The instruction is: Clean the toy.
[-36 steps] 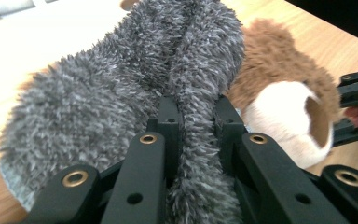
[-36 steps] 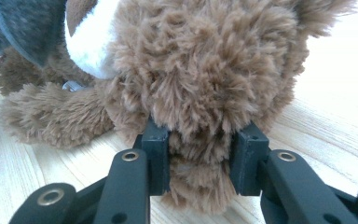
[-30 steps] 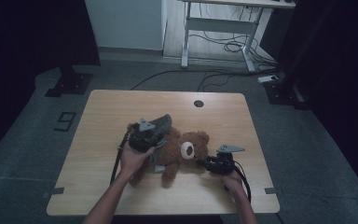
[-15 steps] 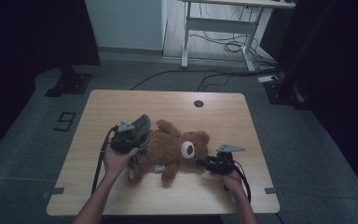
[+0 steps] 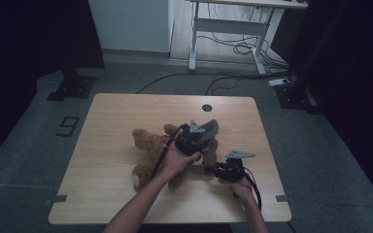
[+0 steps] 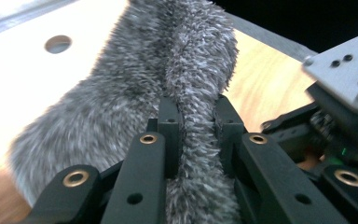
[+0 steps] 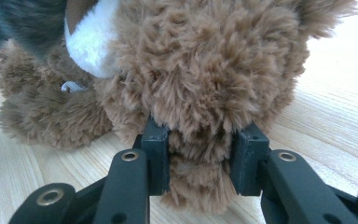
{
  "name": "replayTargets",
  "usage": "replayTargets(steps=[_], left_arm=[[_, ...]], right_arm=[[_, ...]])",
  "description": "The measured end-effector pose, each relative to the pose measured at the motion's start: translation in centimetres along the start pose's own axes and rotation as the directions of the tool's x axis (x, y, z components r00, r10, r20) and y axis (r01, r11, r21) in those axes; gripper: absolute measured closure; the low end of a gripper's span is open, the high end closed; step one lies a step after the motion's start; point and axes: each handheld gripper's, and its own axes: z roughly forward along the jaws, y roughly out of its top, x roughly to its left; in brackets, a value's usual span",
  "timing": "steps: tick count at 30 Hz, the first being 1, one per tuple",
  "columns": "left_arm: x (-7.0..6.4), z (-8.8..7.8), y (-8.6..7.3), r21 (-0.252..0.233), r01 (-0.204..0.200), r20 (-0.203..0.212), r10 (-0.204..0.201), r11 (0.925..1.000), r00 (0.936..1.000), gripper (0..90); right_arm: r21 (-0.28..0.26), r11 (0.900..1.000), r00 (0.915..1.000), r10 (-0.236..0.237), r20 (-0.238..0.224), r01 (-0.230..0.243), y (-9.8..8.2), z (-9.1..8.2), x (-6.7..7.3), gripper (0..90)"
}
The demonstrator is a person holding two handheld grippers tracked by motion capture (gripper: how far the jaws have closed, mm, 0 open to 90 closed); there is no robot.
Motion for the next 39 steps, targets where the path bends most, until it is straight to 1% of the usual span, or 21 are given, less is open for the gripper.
replayTargets(steps=[2, 3, 4, 6, 8, 10, 13, 15, 16, 17, 18, 19, 21, 23, 24, 26, 28, 31, 34, 35, 39], left_arm=[[-0.4, 1.5, 0.2, 0.046, -0.013, 0.001, 0.013, 0.9988, 0.9999, 77.0], [-0.3, 2.2, 0.1, 0.068, -0.004, 0.008, 0.003, 0.9977, 1.0000, 76.9], [-0.1, 2.6, -0.2, 0.072, 0.011, 0.019, -0.013, 0.9973, 0.9997, 76.9], [0.0, 2.6, -0.6, 0.055, 0.028, 0.025, -0.030, 0.9981, 0.9992, 77.0], [0.1, 2.1, -0.8, 0.044, 0.027, 0.017, -0.027, 0.9987, 0.9995, 77.1], [0.2, 1.4, -1.0, 0.038, 0.031, 0.007, -0.031, 0.9988, 0.9995, 77.0], [0.8, 0.3, -1.3, 0.027, 0.041, -0.022, -0.040, 0.9988, 0.9990, 77.0], [1.4, -0.6, -1.5, 0.025, 0.045, -0.048, -0.044, 0.9987, 0.9979, 77.0], [1.9, -1.2, -1.8, 0.031, 0.048, -0.076, -0.045, 0.9984, 0.9961, 77.0], [2.3, -1.5, -2.1, 0.039, 0.049, -0.090, -0.045, 0.9980, 0.9949, 77.1], [2.9, -1.8, -2.5, 0.045, 0.063, -0.098, -0.059, 0.9970, 0.9935, 77.1], [3.6, -2.1, -3.0, 0.045, 0.088, -0.101, -0.083, 0.9951, 0.9913, 77.1], [5.0, -2.6, -4.2, 0.060, 0.112, -0.129, -0.103, 0.9920, 0.9863, 77.2], [6.0, -3.4, -5.2, 0.015, 0.157, -0.084, -0.155, 0.9874, 0.9843, 77.2], [6.1, -3.9, -5.4, 0.006, 0.155, -0.090, -0.154, 0.9879, 0.9840, 77.1], [6.0, -4.8, -5.7, -0.004, 0.130, -0.123, -0.130, 0.9915, 0.9839, 77.1], [6.2, -5.7, -5.9, -0.012, 0.120, -0.146, -0.120, 0.9927, 0.9820, 77.0], [7.3, -7.3, -6.6, -0.022, 0.129, -0.179, -0.131, 0.9913, 0.9751, 77.1], [8.9, -8.8, -7.8, -0.027, 0.152, -0.222, -0.154, 0.9881, 0.9627, 77.1], [9.3, -9.1, -8.2, -0.028, 0.161, -0.231, -0.163, 0.9866, 0.9593, 77.1], [11.6, -10.4, -10.8, -0.032, 0.227, -0.269, -0.227, 0.9734, 0.9359, 77.1]], right_arm=[[-0.002, 1.000, 1.0000, -0.002, 0.001, 0.002, 0.0, 0.0, 0.0, 63.6], [-0.002, 1.000, 1.0000, -0.002, 0.003, 0.002, 0.0, 0.0, 0.0, 63.6], [0.001, 1.000, 1.0000, 0.002, 0.007, -0.002, 0.0, 0.0, 0.0, 63.7], [0.009, 1.000, 0.9999, 0.004, 0.012, -0.004, -0.1, 0.1, -0.1, 64.2], [0.006, 1.000, 1.0000, 0.004, 0.007, -0.004, -0.1, 0.1, -0.1, 64.3], [0.005, 1.000, 0.9999, -0.007, 0.009, 0.007, -0.1, 0.2, 0.1, 64.5], [0.006, 1.000, 0.9999, -0.005, 0.013, 0.005, -0.1, 0.2, 0.2, 64.5], [0.007, 1.000, 0.9999, -0.002, 0.013, 0.002, -0.1, 0.2, 0.2, 64.5], [0.005, 1.000, 0.9999, -0.003, 0.012, 0.003, -0.1, 0.2, 0.1, 64.5], [0.005, 1.000, 0.9999, 0.001, 0.011, -0.001, -0.1, 0.2, 0.1, 64.5], [0.006, 1.000, 0.9999, 0.004, 0.010, -0.004, -0.1, 0.2, 0.1, 64.5], [0.006, 1.000, 0.9999, 0.005, 0.010, -0.005, -0.1, 0.2, 0.1, 64.5], [0.004, 1.000, 0.9999, 0.006, 0.010, -0.006, -0.1, 0.2, 0.1, 64.5], [0.000, 1.000, 1.0000, 0.006, 0.008, -0.006, -0.1, 0.2, 0.1, 64.5], [0.002, 1.000, 1.0000, 0.004, 0.008, -0.004, 0.0, 0.2, 0.1, 64.5], [0.002, 1.000, 1.0000, 0.002, 0.010, -0.002, 0.0, 0.2, 0.1, 64.5], [0.003, 1.000, 0.9999, 0.006, 0.009, -0.006, 0.0, 0.2, 0.1, 64.4], [0.004, 1.000, 0.9999, 0.006, 0.009, -0.006, 0.0, 0.2, 0.1, 64.5], [0.003, 1.000, 0.9999, 0.007, 0.008, -0.007, -0.1, 0.2, 0.1, 64.5], [0.003, 1.000, 0.9999, 0.006, 0.008, -0.006, 0.0, 0.2, 0.1, 64.4], [0.002, 1.000, 1.0000, 0.007, 0.007, -0.007, 0.0, 0.2, 0.1, 64.5]])
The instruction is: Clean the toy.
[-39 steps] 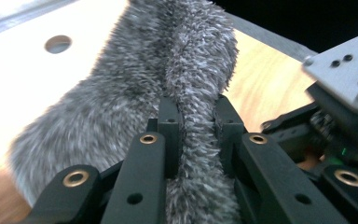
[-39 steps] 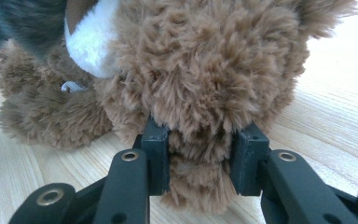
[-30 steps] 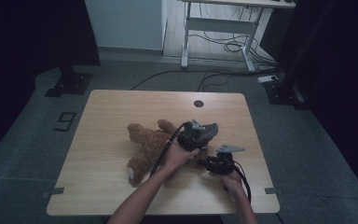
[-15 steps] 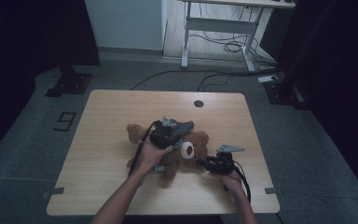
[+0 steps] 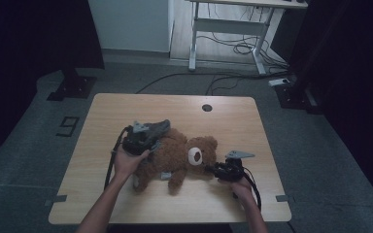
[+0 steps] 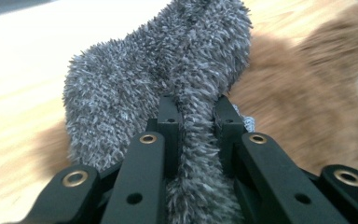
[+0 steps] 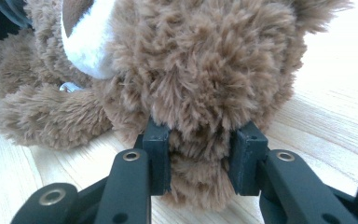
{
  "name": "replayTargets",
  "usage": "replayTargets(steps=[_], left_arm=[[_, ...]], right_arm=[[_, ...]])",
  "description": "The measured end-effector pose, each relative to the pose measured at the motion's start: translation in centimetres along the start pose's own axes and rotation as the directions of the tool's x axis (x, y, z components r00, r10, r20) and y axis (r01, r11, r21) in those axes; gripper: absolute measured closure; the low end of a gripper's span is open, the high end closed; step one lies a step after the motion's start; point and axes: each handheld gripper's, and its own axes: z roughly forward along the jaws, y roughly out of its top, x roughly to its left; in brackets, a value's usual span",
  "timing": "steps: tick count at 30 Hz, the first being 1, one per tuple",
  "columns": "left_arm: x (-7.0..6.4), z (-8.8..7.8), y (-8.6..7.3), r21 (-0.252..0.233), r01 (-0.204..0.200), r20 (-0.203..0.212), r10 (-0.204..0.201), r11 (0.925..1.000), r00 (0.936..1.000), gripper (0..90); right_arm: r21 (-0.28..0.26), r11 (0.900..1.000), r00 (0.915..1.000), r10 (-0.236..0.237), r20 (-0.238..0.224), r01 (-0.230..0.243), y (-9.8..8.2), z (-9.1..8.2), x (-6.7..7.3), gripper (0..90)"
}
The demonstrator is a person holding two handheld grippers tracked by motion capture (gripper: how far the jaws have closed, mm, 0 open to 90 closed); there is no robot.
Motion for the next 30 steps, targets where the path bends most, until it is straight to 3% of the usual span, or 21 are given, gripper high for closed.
replayTargets(steps=[5, 10, 13, 17, 22, 26, 30], left_arm=[[2.2, 0.1, -2.2, 0.023, 0.054, -0.016, -0.054, 0.9983, 0.9984, 77.2], [2.4, -0.2, -2.4, 0.018, 0.069, -0.013, -0.069, 0.9974, 0.9975, 77.1], [1.5, -0.8, -1.3, -0.005, 0.044, -0.011, -0.044, 0.9990, 0.9990, 77.1], [-0.7, -1.4, 0.7, -0.051, 0.014, 0.042, -0.011, 0.9986, 0.9990, 77.1], [-3.8, -0.3, 2.7, -0.060, -0.044, 0.074, 0.048, 0.9972, 0.9961, 77.0], [-4.9, 2.1, 3.0, -0.012, -0.038, 0.087, 0.039, 0.9992, 0.9955, 76.9], [-4.9, 3.0, 2.1, -0.029, -0.029, 0.078, 0.031, 0.9992, 0.9965, 77.0]], right_arm=[[-0.004, 1.000, 1.0000, 0.004, -0.005, -0.004, 0.0, 0.0, 0.0, 64.5], [-0.004, 1.000, 1.0000, 0.005, -0.004, -0.005, 0.0, 0.0, 0.0, 64.4], [-0.003, 1.000, 1.0000, 0.005, -0.003, -0.005, 0.0, 0.0, -0.1, 64.4], [-0.003, 1.000, 1.0000, 0.003, -0.003, -0.003, 0.0, 0.0, -0.1, 64.4], [-0.001, 1.000, 1.0000, 0.003, -0.001, -0.003, 0.0, 0.0, -0.1, 64.0], [-0.001, 1.000, 1.0000, 0.003, -0.001, -0.003, 0.0, -0.1, -0.1, 62.4], [-0.007, 1.000, 1.0000, 0.001, 0.002, -0.001, -0.1, -0.3, -0.2, 56.0]])
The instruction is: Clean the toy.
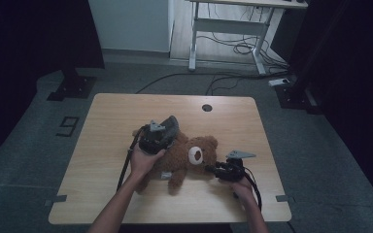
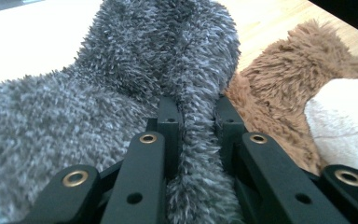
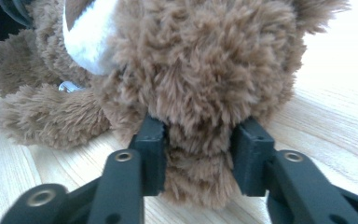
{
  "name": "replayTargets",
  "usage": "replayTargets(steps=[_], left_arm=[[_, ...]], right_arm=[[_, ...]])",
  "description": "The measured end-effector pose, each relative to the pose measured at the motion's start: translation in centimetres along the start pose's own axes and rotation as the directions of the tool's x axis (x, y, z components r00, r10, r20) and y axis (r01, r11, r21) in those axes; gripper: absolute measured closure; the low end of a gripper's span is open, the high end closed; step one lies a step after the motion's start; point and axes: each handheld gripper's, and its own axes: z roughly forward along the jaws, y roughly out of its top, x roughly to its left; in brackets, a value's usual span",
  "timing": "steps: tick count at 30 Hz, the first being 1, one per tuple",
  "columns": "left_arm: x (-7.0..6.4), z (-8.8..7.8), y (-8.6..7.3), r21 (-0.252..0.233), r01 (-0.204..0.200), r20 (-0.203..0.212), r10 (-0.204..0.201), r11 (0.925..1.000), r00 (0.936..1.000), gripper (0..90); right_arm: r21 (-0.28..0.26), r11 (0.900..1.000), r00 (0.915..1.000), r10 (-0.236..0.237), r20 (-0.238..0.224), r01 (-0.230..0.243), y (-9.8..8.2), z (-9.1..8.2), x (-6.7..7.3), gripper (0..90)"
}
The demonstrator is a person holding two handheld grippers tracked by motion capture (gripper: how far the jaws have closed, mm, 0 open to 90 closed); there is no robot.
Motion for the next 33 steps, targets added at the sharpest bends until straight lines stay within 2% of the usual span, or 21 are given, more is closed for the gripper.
replayTargets(steps=[6, 8, 10, 13, 15, 17, 19, 25, 27, 30, 32, 33], left_arm=[[-0.4, -0.7, -1.3, -0.012, -0.033, 0.005, 0.033, 0.9994, 0.9995, 77.4], [-0.5, -0.9, -1.8, -0.023, -0.028, 0.011, 0.028, 0.9993, 0.9995, 77.5], [-0.7, -1.0, -2.3, -0.033, -0.027, 0.011, 0.027, 0.9991, 0.9996, 77.7], [-1.3, -1.4, -3.0, -0.044, -0.047, 0.009, 0.048, 0.9979, 0.9988, 77.9], [-1.5, -1.7, -3.5, -0.052, -0.052, 0.016, 0.053, 0.9973, 0.9985, 77.9], [-1.6, -2.0, -4.0, -0.061, -0.047, 0.025, 0.049, 0.9970, 0.9985, 78.0], [-1.7, -2.3, -4.4, -0.071, -0.042, 0.036, 0.045, 0.9966, 0.9983, 78.1], [-1.9, -3.2, -5.8, -0.102, -0.030, 0.066, 0.037, 0.9944, 0.9972, 78.0], [-1.9, -3.4, -6.0, -0.104, -0.031, 0.069, 0.038, 0.9941, 0.9969, 78.0], [-2.1, -3.7, -6.4, -0.104, -0.032, 0.077, 0.040, 0.9940, 0.9962, 78.0], [-2.1, -3.9, -6.7, -0.106, -0.032, 0.086, 0.041, 0.9939, 0.9955, 77.9], [-2.2, -4.0, -6.8, -0.109, -0.031, 0.086, 0.040, 0.9936, 0.9955, 77.9]], right_arm=[[0.008, 1.000, 0.9998, -0.001, 0.020, 0.001, 0.2, -0.4, -0.1, 38.7], [0.007, 1.000, 0.9997, 0.003, 0.024, -0.003, 0.3, -0.7, -0.1, 33.8], [-0.009, 1.000, 0.9994, 0.011, 0.033, -0.011, 0.6, -1.2, -0.2, 29.0], [-0.041, 0.998, 0.9982, 0.042, 0.042, -0.040, 1.2, -1.8, -0.2, 22.9], [-0.076, 0.995, 0.9974, 0.064, 0.034, -0.061, 2.0, -2.3, -0.2, 18.9], [-0.103, 0.992, 0.9954, 0.084, 0.046, -0.079, 2.9, -2.4, 0.1, 14.1], [-0.125, 0.988, 0.9946, 0.096, 0.040, -0.090, 3.8, -2.3, 0.6, 12.6], [-0.068, 0.996, 0.9975, 0.055, 0.046, -0.051, 5.8, 0.0, 1.7, 5.2], [-0.042, 0.998, 0.9984, 0.050, 0.026, -0.049, 6.0, 0.8, 1.8, 2.6], [0.008, 0.997, 0.9973, 0.071, -0.016, -0.071, 5.6, 2.0, 1.7, 0.1], [0.032, 0.996, 0.9946, 0.083, -0.063, -0.081, 5.3, 2.4, 1.8, 5.5], [0.036, 0.997, 0.9948, 0.077, -0.067, -0.075, 5.2, 2.5, 1.9, 8.5]])
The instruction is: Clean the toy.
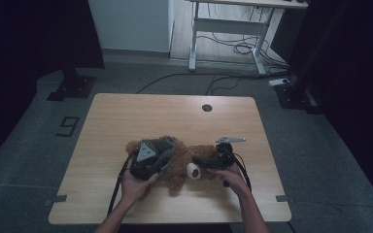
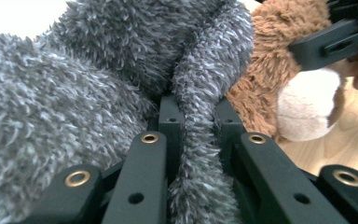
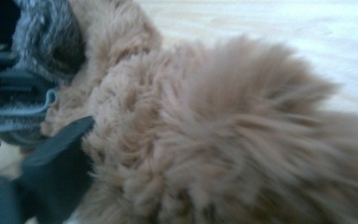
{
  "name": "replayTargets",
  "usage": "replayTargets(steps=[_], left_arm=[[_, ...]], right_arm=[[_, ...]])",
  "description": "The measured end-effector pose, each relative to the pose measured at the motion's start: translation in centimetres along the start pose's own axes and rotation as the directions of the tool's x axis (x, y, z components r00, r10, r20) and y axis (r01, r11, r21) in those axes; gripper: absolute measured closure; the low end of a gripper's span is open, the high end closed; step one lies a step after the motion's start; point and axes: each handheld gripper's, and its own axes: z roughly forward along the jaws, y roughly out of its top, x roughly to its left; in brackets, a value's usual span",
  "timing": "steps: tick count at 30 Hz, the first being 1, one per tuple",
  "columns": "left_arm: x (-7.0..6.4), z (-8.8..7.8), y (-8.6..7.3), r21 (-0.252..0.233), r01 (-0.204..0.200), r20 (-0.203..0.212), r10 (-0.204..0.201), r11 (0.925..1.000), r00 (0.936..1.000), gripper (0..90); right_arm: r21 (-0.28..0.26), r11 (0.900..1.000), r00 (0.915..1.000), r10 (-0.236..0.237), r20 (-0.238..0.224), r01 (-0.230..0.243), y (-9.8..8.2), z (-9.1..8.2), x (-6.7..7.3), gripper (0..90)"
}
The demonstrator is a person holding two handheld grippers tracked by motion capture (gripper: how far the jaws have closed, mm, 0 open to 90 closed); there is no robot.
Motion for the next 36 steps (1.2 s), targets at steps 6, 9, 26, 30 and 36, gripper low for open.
replayTargets(steps=[6, 9, 26, 30, 36], left_arm=[[-0.2, -0.1, -0.2, -0.017, 0.004, -0.002, -0.004, 0.9998, 1.0000, 77.6], [-0.1, -0.2, 0.1, -0.025, 0.009, -0.005, -0.009, 0.9996, 0.9999, 77.6], [3.0, 2.0, 4.5, -0.067, 0.048, -0.065, -0.052, 0.9966, 0.9965, 77.8], [3.2, 3.0, 4.5, -0.040, 0.056, -0.064, -0.059, 0.9976, 0.9962, 77.7], [2.1, 3.4, 3.3, -0.013, 0.042, -0.031, -0.042, 0.9990, 0.9986, 77.2]], right_arm=[[0.005, 1.000, 1.0000, 0.000, 0.004, 0.000, -0.2, -0.6, 0.1, 35.1], [-0.012, 1.000, 0.9994, -0.023, 0.026, 0.024, -0.2, -0.8, 0.3, 43.9], [-0.241, 0.967, 0.9859, -0.041, 0.162, 0.080, 2.8, -0.6, -0.2, 56.5], [-0.248, 0.963, 0.9804, -0.061, 0.187, 0.108, 3.2, -0.4, -1.0, 54.8], [-0.228, 0.968, 0.9846, -0.072, 0.159, 0.108, 1.6, -0.9, -2.0, 46.3]])
